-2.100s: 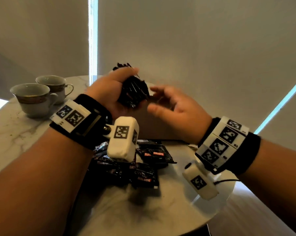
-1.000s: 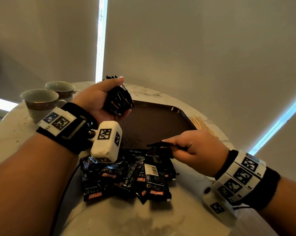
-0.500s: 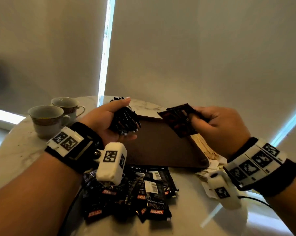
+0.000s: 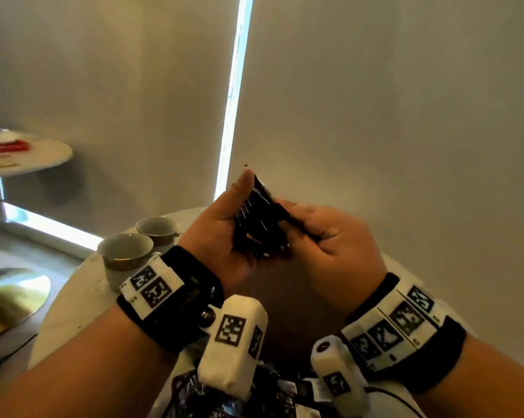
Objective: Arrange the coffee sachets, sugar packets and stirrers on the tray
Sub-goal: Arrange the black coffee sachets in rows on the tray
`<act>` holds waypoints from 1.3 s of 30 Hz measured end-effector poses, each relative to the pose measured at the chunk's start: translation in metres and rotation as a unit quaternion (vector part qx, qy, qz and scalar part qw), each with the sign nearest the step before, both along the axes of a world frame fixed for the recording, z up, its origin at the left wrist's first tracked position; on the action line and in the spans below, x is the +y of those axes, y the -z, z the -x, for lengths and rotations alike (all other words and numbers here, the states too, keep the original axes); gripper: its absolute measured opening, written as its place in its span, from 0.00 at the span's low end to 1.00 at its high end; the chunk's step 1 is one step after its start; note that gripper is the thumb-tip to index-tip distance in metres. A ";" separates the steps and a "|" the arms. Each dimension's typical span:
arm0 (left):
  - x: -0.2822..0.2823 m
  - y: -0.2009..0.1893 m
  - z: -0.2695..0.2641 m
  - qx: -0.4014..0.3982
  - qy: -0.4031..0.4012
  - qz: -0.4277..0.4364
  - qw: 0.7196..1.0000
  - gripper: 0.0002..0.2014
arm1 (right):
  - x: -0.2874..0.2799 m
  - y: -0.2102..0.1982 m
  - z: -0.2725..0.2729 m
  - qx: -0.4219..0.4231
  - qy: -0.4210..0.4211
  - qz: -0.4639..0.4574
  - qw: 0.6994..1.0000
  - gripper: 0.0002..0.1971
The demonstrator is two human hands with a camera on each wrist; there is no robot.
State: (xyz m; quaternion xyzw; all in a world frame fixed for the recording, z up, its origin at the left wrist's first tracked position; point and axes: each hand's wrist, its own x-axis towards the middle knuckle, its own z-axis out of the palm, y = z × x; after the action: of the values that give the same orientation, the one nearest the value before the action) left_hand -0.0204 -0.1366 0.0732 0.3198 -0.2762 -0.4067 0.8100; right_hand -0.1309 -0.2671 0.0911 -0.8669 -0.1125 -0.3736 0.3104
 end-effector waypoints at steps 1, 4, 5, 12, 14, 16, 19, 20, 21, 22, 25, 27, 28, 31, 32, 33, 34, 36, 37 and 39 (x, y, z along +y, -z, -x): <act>0.002 -0.006 0.000 -0.004 -0.003 -0.002 1.000 0.24 | 0.000 -0.002 -0.004 0.006 -0.007 -0.012 1.000 0.18; 0.008 -0.021 -0.018 -0.041 -0.042 -0.035 0.998 0.24 | -0.003 -0.012 -0.024 0.018 -0.047 -0.062 0.997 0.19; 0.011 -0.024 -0.026 -0.048 -0.055 -0.051 0.996 0.27 | -0.005 -0.015 -0.032 0.032 -0.062 -0.078 0.995 0.20; 0.026 -0.050 -0.065 -0.098 -0.076 -0.183 0.975 0.23 | -0.024 -0.009 -0.072 0.064 -0.088 -0.083 0.991 0.26; 0.020 -0.058 -0.066 -0.119 -0.088 -0.210 0.966 0.17 | -0.029 -0.001 -0.079 0.046 -0.094 -0.126 0.987 0.26; 0.015 -0.061 -0.066 -0.133 -0.074 -0.235 0.960 0.17 | -0.029 0.007 -0.082 0.025 -0.099 -0.155 0.983 0.29; 0.011 -0.068 -0.073 -0.181 -0.044 -0.288 0.939 0.17 | -0.029 0.011 -0.082 0.023 -0.084 -0.149 0.985 0.29; 0.010 -0.072 -0.076 -0.196 -0.033 -0.305 0.931 0.18 | -0.029 0.012 -0.080 0.038 -0.078 -0.142 0.986 0.30; 0.008 -0.076 -0.077 -0.209 -0.028 -0.320 0.924 0.17 | -0.028 0.014 -0.080 0.048 -0.075 -0.135 0.987 0.32; 0.006 -0.080 -0.079 -0.221 -0.029 -0.330 0.917 0.15 | -0.027 0.015 -0.079 0.053 -0.073 -0.126 0.988 0.33; -0.013 -0.080 -0.073 -0.222 -0.011 -0.320 0.921 0.09 | -0.032 0.016 -0.078 0.016 -0.059 -0.128 0.990 0.29; -0.026 -0.066 -0.066 -0.192 0.017 -0.287 0.938 0.09 | -0.039 0.018 -0.080 -0.019 -0.049 -0.133 0.990 0.27; -0.030 -0.056 -0.064 -0.175 0.026 -0.265 0.948 0.10 | -0.044 0.021 -0.081 -0.028 -0.039 -0.122 0.991 0.27; -0.034 -0.027 -0.063 -0.109 0.025 -0.193 0.975 0.11 | -0.052 0.031 -0.086 -0.013 -0.036 -0.082 0.996 0.26; -0.032 -0.018 -0.063 -0.094 0.016 -0.173 0.980 0.12 | -0.053 0.033 -0.086 0.002 -0.041 -0.069 0.997 0.27; -0.030 -0.009 -0.063 -0.084 0.011 -0.156 0.984 0.13 | -0.053 0.033 -0.085 0.025 -0.046 -0.058 0.997 0.28; -0.029 -0.001 -0.062 -0.075 0.010 -0.143 0.987 0.14 | -0.054 0.033 -0.085 0.053 -0.052 -0.052 0.996 0.29; -0.031 0.014 -0.058 -0.045 0.006 -0.124 0.991 0.17 | -0.055 0.031 -0.083 0.118 -0.087 -0.080 0.986 0.32; -0.033 0.019 -0.056 -0.031 0.000 -0.120 0.992 0.18 | -0.056 0.032 -0.083 0.145 -0.117 -0.111 0.976 0.33; -0.038 0.027 -0.056 -0.019 -0.005 -0.117 0.993 0.20 | -0.056 0.037 -0.086 0.159 -0.135 -0.143 0.967 0.34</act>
State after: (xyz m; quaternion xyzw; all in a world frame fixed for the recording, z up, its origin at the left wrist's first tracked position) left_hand 0.0355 -0.1747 0.0460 0.4217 -0.2403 -0.4262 0.7634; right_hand -0.0449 -0.3236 0.0546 -0.8386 -0.1232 -0.1972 0.4926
